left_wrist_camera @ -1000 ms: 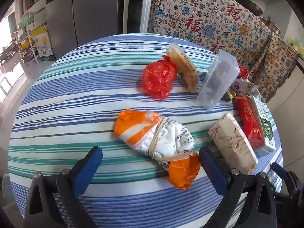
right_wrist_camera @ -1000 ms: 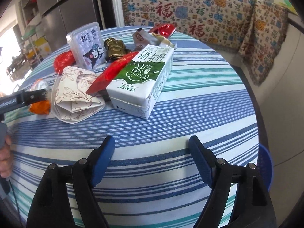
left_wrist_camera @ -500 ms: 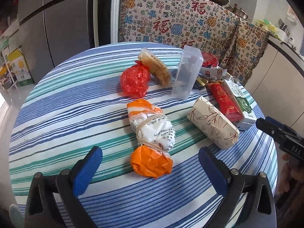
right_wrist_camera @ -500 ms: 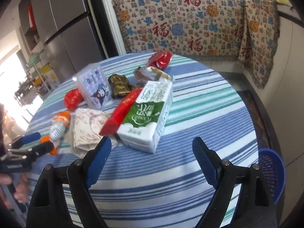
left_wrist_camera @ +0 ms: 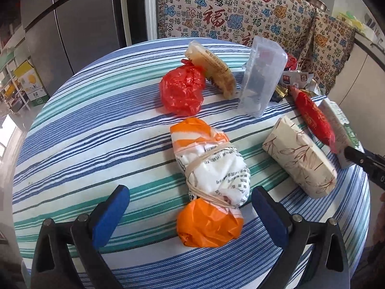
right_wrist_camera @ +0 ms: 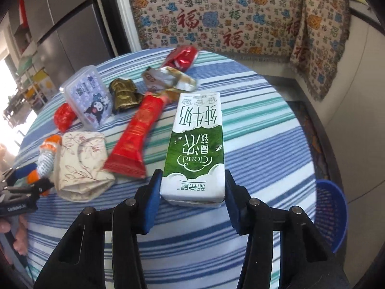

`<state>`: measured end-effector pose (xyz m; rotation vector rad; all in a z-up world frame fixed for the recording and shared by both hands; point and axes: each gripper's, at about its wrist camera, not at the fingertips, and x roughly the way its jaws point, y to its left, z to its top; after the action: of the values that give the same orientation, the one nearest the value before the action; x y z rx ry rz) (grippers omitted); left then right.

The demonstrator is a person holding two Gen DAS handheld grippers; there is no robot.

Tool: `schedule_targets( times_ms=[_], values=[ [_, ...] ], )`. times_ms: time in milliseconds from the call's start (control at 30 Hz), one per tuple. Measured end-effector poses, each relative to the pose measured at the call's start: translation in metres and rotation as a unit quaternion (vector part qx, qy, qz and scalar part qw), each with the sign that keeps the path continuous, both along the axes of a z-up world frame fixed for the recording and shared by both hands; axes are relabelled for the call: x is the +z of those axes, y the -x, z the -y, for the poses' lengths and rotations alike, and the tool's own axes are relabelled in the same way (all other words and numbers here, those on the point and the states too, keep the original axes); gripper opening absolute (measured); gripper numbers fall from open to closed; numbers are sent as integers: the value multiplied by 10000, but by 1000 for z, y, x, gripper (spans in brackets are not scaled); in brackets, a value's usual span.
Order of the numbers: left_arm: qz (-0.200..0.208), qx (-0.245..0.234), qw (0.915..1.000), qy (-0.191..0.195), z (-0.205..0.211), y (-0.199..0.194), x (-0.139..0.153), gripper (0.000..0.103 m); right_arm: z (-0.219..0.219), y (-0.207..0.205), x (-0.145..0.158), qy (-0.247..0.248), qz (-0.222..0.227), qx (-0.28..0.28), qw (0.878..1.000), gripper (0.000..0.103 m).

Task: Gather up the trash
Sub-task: 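Grasp the orange-and-white wrapped bundle with the left tool while the right tool grasps the milk carton, then carry both items to the blue wastebasket and open both tools to drop them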

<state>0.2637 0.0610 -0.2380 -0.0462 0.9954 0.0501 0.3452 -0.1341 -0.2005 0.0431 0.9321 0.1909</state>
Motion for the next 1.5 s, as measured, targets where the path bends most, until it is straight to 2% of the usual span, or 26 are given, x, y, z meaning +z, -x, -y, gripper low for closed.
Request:
schedule_targets(
  times_ms=[33, 100, 133, 167, 200, 233, 400, 500, 567, 700, 800, 867, 900, 933, 1100, 1267, 1367, 1500],
  values=[
    [-20, -84, 9998, -167, 2, 0, -2, 103, 7, 1, -1, 5, -22, -41, 10000, 50],
    [73, -231, 9996, -137, 1, 1, -2, 103, 14, 2, -5, -48, -114, -31, 9999, 51],
    [97, -272, 9995, -150, -1, 2, -2, 103, 14, 2, -7, -44, -163, -11, 9999, 55],
    [130, -318, 9993, -147, -3, 3, -3, 103, 15, 1, -9, -64, -212, 9, 9998, 61],
    [166, -371, 9991, -138, -4, 6, -3, 103, 15, 0, -10, -122, -251, 7, 9996, 76],
    [172, -438, 9988, -149, -6, 9, -3, 103, 16, -2, -11, -198, -258, 16, 9995, 83],
    [-68, -559, 9984, -105, -14, 18, 0, 103, 18, -7, 2, -260, -170, -5, 9995, 87],
    [169, -479, 9987, 55, -15, 17, 16, 103, 23, -19, 16, -370, -189, -91, 9991, 89],
    [247, -560, 9981, 72, -10, 13, 26, 103, 19, -32, 23, -188, -306, -6, 9994, 92],
    [196, -665, 9970, -351, 6, 2, 27, 103, 12, -63, 24, -4, -672, -3, 9977, 92],
    [74, -626, 9971, -418, 9, -5, 20, 101, 3, -76, 13, 272, -1087, 219, 9935, 89],
    [22, -607, 9974, -387, 9, -8, 16, 86, -1, -79, 5, 456, -1256, 238, 9907, 75],
    [0, -595, 9976, -340, 8, -8, 15, 70, 0, -79, 4, 508, -1260, 219, 9905, 52],
    [-8, -595, 9979, -259, 5, -7, 15, 49, 2, -77, 5, 494, -1226, 168, 9911, 49],
    [267, -505, 9984, -49, -8, 3, 29, 46, 16, -52, 26, 156, -787, 115, 9967, 48],
    [697, -516, 9959, 261, -8, 21, 66, 46, 32, -25, 46, -190, -461, 141, 9987, 48],
    [941, -678, 9924, 409, 6, 32, 90, 46, 46, -12, 61, -345, -285, 113, 9989, 48],
    [1144, -1148, 9848, 624, 53, 37, 117, 46, 75, 7, 81, -422, -95, -43, 9991, 48]
  ],
)
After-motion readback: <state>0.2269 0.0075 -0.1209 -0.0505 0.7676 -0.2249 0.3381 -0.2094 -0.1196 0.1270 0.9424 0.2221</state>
